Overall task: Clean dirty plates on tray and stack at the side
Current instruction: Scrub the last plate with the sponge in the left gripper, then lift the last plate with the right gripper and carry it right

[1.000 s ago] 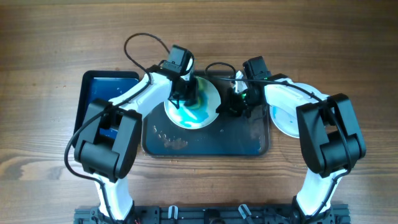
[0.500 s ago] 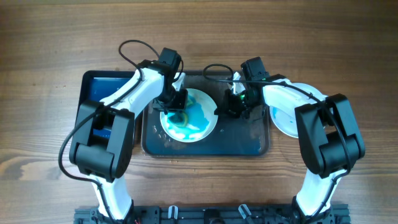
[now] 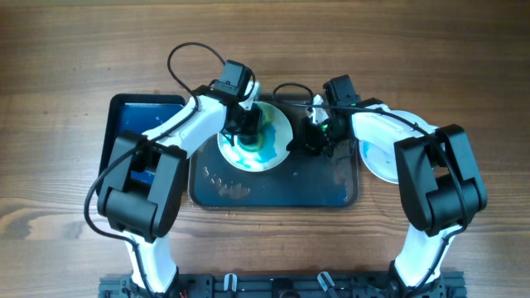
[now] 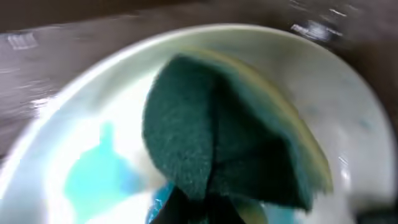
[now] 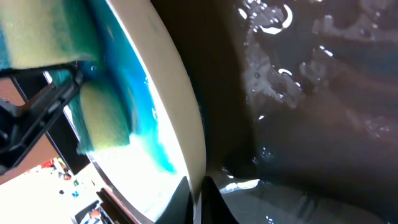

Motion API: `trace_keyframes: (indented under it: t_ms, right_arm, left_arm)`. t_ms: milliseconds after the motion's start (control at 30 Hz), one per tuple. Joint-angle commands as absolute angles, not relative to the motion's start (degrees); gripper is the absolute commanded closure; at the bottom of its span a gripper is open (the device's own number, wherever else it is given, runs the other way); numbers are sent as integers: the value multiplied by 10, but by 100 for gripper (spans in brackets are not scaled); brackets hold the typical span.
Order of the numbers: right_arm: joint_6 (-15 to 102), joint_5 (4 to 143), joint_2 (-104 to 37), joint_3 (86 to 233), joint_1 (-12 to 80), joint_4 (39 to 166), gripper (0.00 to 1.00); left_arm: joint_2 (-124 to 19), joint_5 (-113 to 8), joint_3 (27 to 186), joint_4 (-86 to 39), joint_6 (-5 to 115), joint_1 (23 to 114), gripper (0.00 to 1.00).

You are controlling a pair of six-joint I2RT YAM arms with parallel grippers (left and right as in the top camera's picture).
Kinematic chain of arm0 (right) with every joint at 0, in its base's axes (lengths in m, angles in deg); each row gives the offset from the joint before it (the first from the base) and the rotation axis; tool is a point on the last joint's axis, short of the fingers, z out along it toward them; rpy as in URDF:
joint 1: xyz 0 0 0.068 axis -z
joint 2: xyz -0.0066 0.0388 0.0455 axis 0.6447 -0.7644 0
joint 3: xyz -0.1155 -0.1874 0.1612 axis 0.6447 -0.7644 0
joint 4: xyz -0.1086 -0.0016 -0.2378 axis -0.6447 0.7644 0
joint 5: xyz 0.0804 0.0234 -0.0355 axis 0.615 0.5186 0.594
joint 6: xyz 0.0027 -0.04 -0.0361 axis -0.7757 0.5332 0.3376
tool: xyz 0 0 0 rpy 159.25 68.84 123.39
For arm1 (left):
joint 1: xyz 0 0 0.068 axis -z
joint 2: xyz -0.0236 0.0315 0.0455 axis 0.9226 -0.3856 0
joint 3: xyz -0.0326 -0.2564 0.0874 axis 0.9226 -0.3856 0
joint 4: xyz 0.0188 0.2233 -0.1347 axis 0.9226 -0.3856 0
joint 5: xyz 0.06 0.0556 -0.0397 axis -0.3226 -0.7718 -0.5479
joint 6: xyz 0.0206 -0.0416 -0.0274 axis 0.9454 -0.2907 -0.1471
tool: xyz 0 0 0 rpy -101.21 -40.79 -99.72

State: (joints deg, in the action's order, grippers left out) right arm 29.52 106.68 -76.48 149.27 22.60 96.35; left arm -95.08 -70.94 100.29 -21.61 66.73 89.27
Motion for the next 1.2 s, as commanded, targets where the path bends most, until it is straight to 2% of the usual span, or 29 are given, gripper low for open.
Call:
trace_keyframes:
  t_ms: [0, 300, 467, 700, 933, 1167]
  right_arm:
    - [302, 1046, -773, 1484, 224, 970, 96]
    - [284, 1015, -772, 1484, 220, 972, 96]
    - [255, 942, -745, 1487, 199, 986, 96]
    - [260, 765, -626, 1487, 178, 1070, 96]
    - [316, 556, -495, 1487, 169, 1169, 96]
    - [316, 306, -374, 1487, 69, 1189, 96]
  left_arm:
    - [-962, -997, 999, -248, 557, 881, 96]
    - [-961, -1002, 1090, -408, 548, 881, 96]
    - [-961, -901, 1189, -493, 552, 880, 96]
    - [-959, -891, 1206, -527, 552, 880, 96]
    - [-959, -869, 1206, -521, 552, 880, 96]
    - [-959, -798, 1206, -509, 552, 880, 96]
